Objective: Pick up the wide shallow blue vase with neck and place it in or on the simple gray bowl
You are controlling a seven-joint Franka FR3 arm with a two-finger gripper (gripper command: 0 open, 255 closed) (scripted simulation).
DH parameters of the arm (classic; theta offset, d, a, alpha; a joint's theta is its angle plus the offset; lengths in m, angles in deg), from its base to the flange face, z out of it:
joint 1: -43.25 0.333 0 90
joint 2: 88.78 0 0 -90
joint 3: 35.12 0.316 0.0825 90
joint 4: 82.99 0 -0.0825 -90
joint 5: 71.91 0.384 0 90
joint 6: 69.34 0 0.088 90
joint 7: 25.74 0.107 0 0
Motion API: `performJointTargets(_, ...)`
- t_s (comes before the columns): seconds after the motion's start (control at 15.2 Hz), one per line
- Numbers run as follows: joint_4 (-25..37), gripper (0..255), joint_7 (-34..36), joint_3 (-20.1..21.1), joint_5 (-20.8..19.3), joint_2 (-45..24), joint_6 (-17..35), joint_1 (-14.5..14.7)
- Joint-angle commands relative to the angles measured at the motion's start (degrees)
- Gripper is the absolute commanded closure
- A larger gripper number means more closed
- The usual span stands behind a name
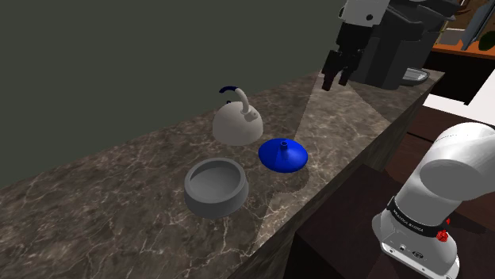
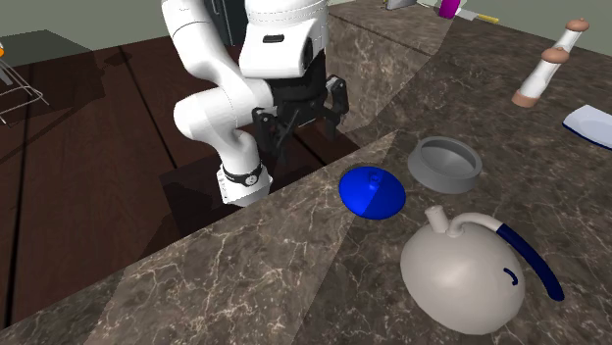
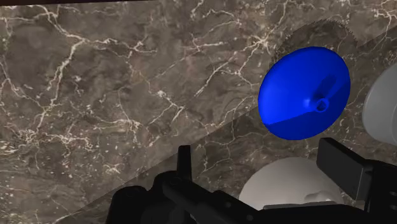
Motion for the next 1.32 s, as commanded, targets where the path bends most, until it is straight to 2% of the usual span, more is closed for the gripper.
performJointTargets(0.0, 0.0, 0, 0.0, 0.0, 0.0, 0.0, 0.0, 0.0)
performJointTargets(0.46, -2.6, 0, 12.7, 10.1, 5.5, -5.1, 6.2, 1.6)
performJointTargets(0.92, -1.0, 0, 25.4, 20.0, 9.4, -15.1, 13.4, 2.3)
performJointTargets(1.25, -3.2, 0, 26.4, 21.5, 10.0, -16.9, 17.2, 2.5)
